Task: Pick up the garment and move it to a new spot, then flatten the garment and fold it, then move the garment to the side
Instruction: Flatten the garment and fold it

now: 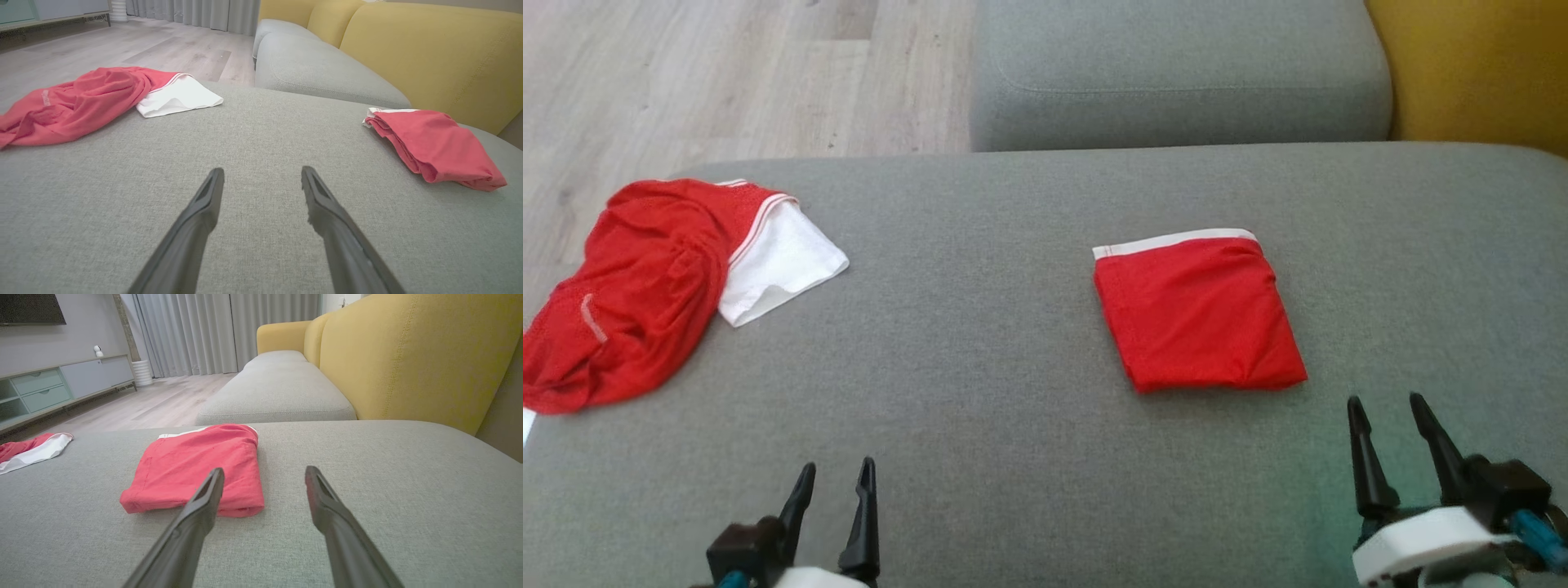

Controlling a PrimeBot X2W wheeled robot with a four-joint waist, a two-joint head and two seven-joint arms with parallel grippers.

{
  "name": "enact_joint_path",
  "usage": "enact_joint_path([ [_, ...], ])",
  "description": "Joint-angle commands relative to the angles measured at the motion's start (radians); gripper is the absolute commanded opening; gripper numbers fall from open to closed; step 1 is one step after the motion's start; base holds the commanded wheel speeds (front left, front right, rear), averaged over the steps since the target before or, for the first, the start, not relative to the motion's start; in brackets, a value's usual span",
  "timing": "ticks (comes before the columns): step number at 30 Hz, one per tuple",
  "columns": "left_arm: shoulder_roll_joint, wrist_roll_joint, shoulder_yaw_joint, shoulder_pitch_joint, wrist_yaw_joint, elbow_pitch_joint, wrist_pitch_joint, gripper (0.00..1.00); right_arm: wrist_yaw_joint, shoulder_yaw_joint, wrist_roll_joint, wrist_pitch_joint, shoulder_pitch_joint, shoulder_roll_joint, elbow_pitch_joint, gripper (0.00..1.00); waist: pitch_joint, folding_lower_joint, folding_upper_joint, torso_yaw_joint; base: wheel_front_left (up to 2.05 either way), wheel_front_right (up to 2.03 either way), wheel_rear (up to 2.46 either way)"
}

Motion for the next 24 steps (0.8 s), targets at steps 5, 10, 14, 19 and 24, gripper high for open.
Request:
enact_joint_path([
  [5,-0.003,0.005,0.046,-0.012,-0.001,-0.032,-0.012,1.00,-0.001,0.007,0.015,-0.017,-0.016,-0.009,-0.009,1.00,-0.018,0.0000,-0.0001,0.027,0.00,0.00,0.00],
  [10,-0.003,0.005,0.047,-0.005,0.002,-0.036,-0.012,1.00,-0.001,-0.003,0.020,-0.018,-0.013,0.004,0.002,1.00,-0.026,0.0000,-0.0001,0.038,0.00,0.00,0.00],
  [14,-0.003,0.009,0.047,-0.007,-0.001,-0.036,-0.012,1.00,-0.001,-0.006,0.016,-0.019,-0.011,0.012,0.001,1.00,-0.027,0.0000,-0.0001,0.039,0.00,0.00,0.00],
  [19,-0.003,0.013,0.051,-0.003,-0.005,-0.036,-0.012,1.00,-0.001,-0.008,0.012,-0.019,-0.010,0.018,-0.002,1.00,-0.025,0.0000,-0.0001,0.036,0.00,0.00,0.00],
  [24,-0.003,0.014,0.051,-0.006,-0.010,-0.036,-0.012,1.00,-0.001,-0.013,0.009,-0.019,-0.009,0.021,-0.006,1.00,-0.018,0.0000,-0.0001,0.035,0.00,0.00,0.00],
])
